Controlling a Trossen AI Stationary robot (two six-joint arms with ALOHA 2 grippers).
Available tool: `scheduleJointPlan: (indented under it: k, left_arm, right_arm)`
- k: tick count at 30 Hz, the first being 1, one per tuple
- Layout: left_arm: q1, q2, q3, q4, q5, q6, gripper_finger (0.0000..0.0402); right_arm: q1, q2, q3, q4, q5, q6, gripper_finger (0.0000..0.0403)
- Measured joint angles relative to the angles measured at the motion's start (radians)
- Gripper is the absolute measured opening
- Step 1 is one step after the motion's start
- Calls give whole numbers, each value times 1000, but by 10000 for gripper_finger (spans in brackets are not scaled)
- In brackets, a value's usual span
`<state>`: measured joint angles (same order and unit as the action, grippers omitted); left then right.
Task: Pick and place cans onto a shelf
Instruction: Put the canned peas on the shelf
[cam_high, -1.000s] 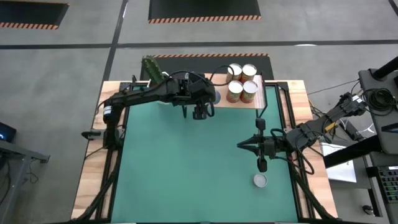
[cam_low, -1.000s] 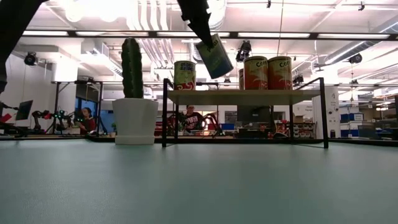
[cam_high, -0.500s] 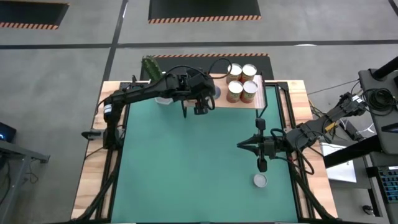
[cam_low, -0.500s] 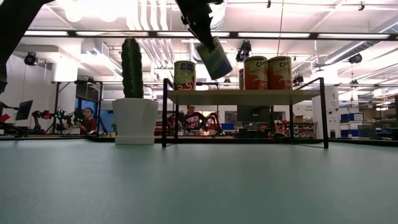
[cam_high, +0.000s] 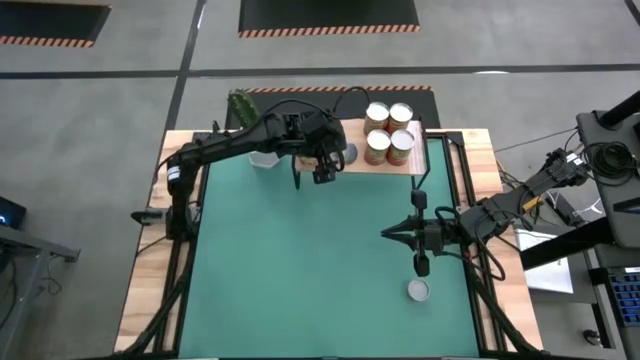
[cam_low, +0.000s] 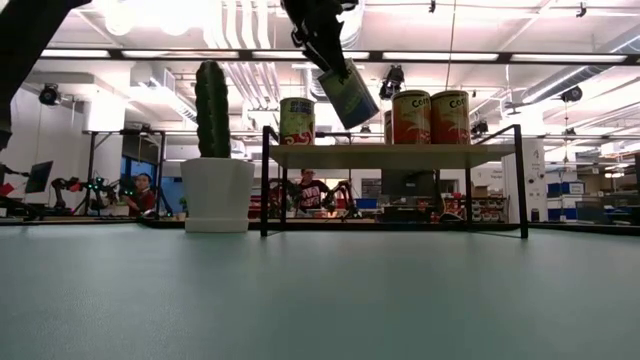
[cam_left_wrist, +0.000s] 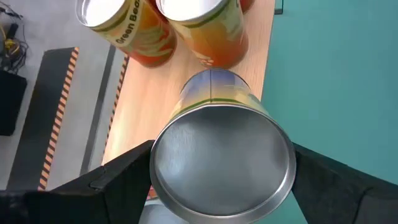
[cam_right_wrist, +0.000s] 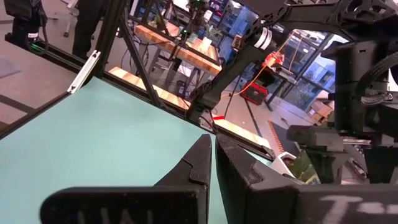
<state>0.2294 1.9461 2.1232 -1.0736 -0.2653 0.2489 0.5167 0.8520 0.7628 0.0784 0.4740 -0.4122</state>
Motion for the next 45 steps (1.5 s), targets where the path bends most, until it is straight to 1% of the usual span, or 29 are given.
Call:
scheduleJointPlan:
  k: [16, 27, 35, 39, 40, 45]
  left_arm:
    - [4, 0, -6, 0, 0, -16, 313]
    - [7, 49, -9, -5, -5, -24, 313]
    - [10, 52, -9, -3, -16, -23, 313]
    - [13, 52, -9, -3, -72, -32, 313]
    - [14, 52, -9, -3, -73, -29, 313]
    - [15, 52, -9, -3, -33, -24, 313]
  right_arm:
    - [0, 0, 0, -8, 0, -7, 13]
    - [0, -3, 0, -21, 1, -1, 13]
    - [0, -7, 0, -22, 2, 0, 13]
    - [0, -7, 0, -22, 2, 0, 13]
    - [0, -7, 0, -22, 2, 0, 13]
    - [0, -7, 0, -22, 5, 0, 13]
